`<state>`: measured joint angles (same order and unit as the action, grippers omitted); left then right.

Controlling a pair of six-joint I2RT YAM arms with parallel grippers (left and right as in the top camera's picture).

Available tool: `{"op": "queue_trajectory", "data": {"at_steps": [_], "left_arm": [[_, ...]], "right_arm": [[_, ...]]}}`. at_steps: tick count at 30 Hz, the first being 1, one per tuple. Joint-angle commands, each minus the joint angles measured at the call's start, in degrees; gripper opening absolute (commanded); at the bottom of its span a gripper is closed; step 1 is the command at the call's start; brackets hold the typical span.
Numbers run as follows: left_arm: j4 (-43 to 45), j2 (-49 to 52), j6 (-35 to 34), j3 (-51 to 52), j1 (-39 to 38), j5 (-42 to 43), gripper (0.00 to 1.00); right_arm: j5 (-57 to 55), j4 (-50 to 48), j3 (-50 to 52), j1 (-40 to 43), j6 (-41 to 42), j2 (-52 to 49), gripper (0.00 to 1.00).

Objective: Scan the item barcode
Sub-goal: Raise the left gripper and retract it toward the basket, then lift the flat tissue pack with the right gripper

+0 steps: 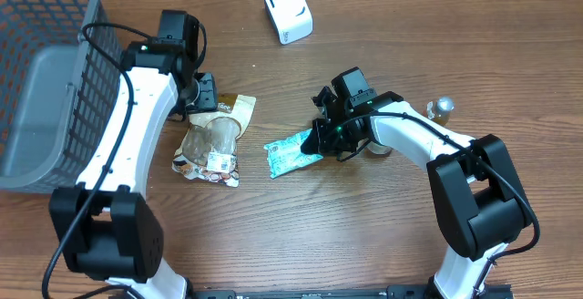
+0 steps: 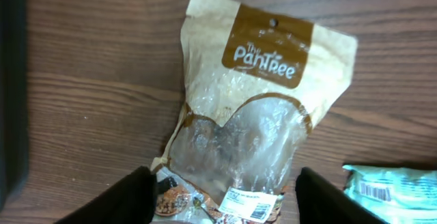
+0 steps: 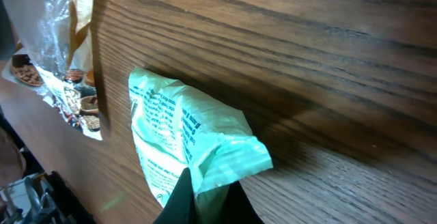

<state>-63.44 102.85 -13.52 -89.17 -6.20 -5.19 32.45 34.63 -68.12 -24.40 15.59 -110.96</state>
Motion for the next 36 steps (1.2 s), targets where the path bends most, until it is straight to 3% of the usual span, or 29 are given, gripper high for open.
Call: {"op": "queue_trajectory", "data": {"at_steps": [1,2,3,30,36], "left_arm": [[-0.85,2.45,1.75,0.57,0.76,1.88,0.83],[-0.98,2.73,1.75,0.57,0.79,1.88,0.99],[-1.05,3.06,1.75,0.57,0.76,1.81,1.0],[-0.83,3.58,1.75,0.57,0.7,1.81,1.0],[-0.83,3.58,1.75,0.57,0.72,1.81,1.0]], "right_arm": [[-2.64,0.57,-0.09,0.15,-0.68,1.44,0.03],[-2.67,0.61,-0.09,0.15,-0.68,1.44,0.04],[-2.67,0.63,-0.09,0.15,-0.68,1.44,0.04],[-2.75,0.37,-0.09,0.15,-0.66,1.44,0.05],[9.25,2.16,-1.97,2.58,-0.79,3.74,0.04]]}}
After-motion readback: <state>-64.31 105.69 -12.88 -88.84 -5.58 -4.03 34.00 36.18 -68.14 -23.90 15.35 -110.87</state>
